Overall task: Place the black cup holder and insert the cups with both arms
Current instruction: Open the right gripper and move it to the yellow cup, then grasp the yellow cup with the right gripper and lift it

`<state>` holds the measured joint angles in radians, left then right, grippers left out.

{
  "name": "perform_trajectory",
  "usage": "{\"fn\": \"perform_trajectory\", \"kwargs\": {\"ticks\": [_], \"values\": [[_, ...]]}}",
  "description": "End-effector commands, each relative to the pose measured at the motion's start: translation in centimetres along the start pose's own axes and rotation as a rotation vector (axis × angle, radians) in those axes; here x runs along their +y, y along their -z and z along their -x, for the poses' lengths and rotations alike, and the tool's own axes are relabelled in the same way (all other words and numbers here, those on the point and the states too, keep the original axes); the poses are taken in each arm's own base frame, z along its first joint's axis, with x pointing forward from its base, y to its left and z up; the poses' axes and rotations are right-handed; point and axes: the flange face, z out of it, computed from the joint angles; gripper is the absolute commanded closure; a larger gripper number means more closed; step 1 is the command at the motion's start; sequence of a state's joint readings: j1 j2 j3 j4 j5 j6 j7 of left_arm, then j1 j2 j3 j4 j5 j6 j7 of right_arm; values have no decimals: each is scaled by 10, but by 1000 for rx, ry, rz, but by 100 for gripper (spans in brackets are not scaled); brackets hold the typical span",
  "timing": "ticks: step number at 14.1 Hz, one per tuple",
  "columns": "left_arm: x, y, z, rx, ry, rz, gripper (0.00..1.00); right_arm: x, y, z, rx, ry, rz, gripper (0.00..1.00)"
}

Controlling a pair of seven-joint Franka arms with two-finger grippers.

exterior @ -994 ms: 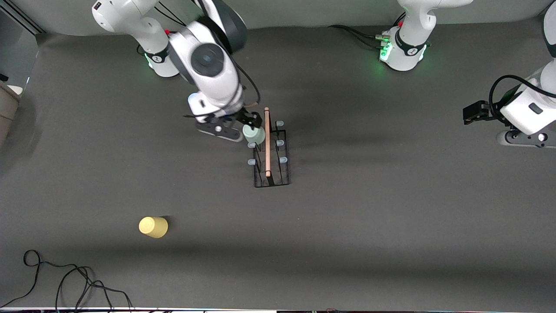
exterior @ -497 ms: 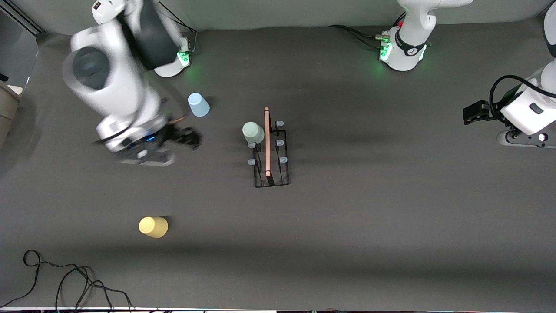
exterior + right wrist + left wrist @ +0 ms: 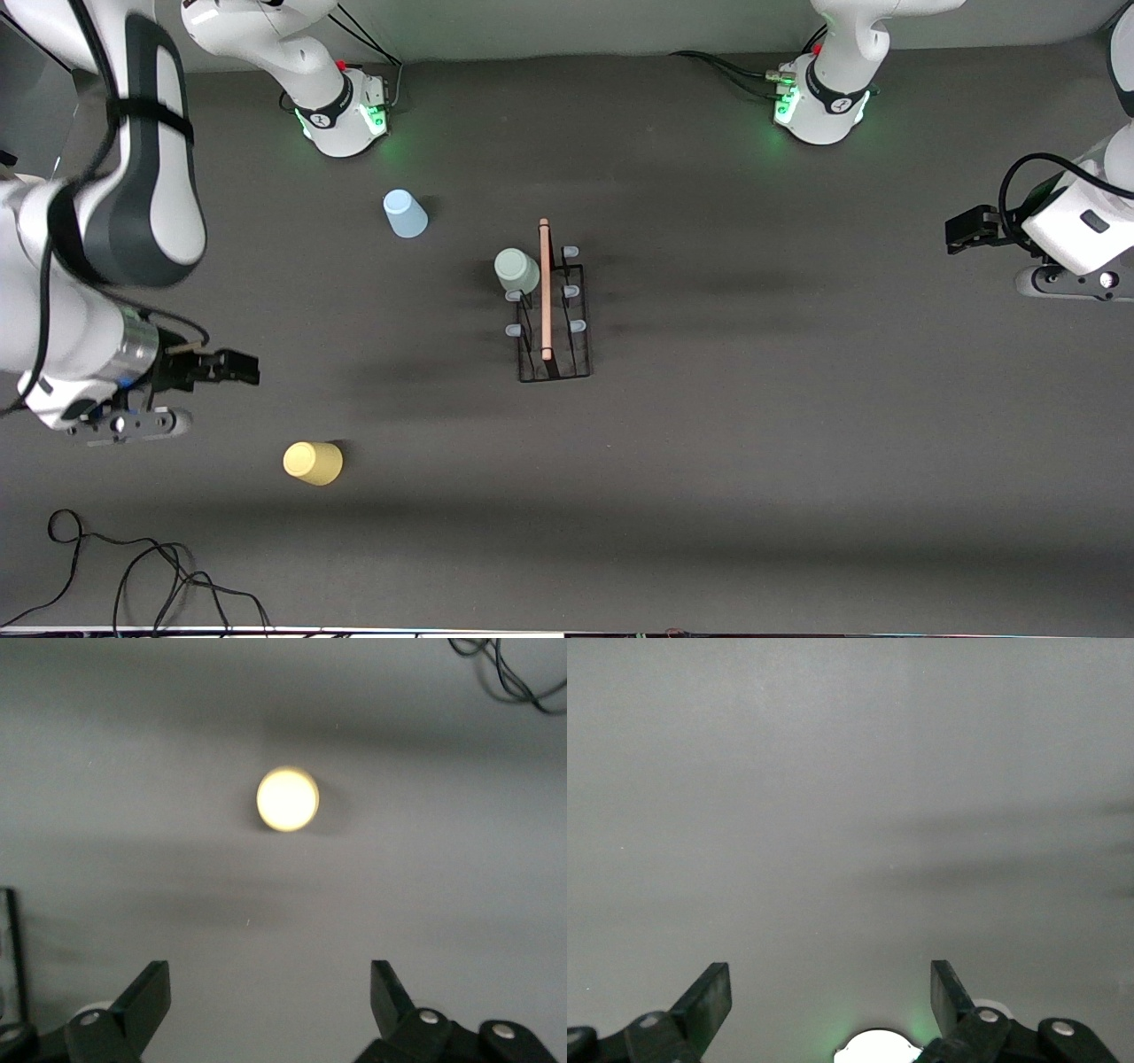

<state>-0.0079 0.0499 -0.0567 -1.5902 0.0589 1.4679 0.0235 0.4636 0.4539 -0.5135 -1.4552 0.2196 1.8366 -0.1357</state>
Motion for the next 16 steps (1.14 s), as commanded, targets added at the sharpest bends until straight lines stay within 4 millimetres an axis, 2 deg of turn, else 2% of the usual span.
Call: {"fn": "perform_trajectory", "kwargs": {"ticks": [1, 4, 6, 11, 14, 15, 16], "values": [[0, 3, 8, 6, -15, 7, 0, -19, -55, -33, 49, 16, 7, 0], [0, 3, 8, 7, -15, 7, 0, -9, -115, -49, 84, 20, -29, 0], [0, 3, 8, 6, -15, 7, 0, -5, -144, -56, 111, 36, -15, 0], [0, 3, 8, 6, -15, 7, 0, 7, -201, -54, 139, 28, -3, 0], [0, 3, 8, 6, -15, 7, 0, 8, -217, -49, 122, 26, -36, 0], [0, 3, 8, 6, -15, 7, 0, 8, -218, -48, 120, 26, -37, 5], [0, 3, 8, 8, -15, 7, 0, 7, -220, -47, 113, 27, -39, 29]]}}
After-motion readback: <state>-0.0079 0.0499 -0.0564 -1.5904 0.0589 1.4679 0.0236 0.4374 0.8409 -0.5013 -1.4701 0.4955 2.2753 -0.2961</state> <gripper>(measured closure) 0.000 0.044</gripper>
